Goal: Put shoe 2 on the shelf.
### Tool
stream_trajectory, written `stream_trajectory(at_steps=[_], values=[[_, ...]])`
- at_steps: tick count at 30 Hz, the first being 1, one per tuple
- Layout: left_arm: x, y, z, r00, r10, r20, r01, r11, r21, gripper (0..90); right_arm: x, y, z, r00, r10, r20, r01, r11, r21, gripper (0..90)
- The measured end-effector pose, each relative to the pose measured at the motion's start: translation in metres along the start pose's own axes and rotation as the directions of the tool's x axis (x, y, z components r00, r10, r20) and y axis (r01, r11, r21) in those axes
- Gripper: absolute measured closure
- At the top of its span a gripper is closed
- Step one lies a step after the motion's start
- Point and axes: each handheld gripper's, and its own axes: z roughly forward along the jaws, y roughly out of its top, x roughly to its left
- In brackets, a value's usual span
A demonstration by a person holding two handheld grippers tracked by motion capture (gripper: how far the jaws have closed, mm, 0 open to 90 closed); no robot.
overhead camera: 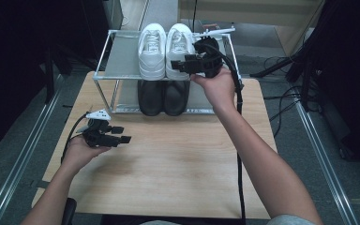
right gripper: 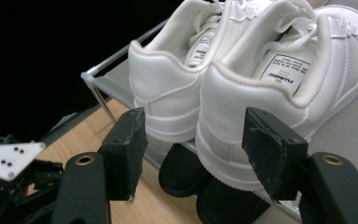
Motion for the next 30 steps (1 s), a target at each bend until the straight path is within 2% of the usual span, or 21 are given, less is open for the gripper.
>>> stream_trajectory(at_steps=[5,10,15,19,30], values=[[0.0,0.0,-0.001,0.9999,0.007,-0.01,-0.008,0.9999,-0.008,39.6,0.003,-0.014,-0.004,0.9992,-0.037,-0.016,0.037,0.999,-0.007,41.0],[0.0,0.0,-0.001,0.9999,0.003,-0.015,-0.003,0.9999,-0.013,39.6,0.002,-0.027,-0.008,0.9988,-0.044,-0.023,0.043,0.999,-0.018,39.4],[-0.001,0.0,0.0,0.9999,0.009,-0.015,-0.009,0.9999,-0.008,39.5,-0.002,-0.046,-0.008,0.9988,-0.031,-0.038,0.03,1.0,-0.006,39.3],[-0.001,0.0,0.0,0.9998,0.009,-0.017,-0.009,0.9999,-0.011,39.6,-0.008,-0.056,-0.011,0.998,-0.05,-0.038,0.049,0.999,-0.009,39.4],[-0.002,0.0,0.0,0.9995,0.015,-0.029,-0.016,0.9998,-0.013,39.6,-0.025,-0.09,-0.02,0.9985,-0.014,-0.053,0.014,1.0,-0.014,39.3]])
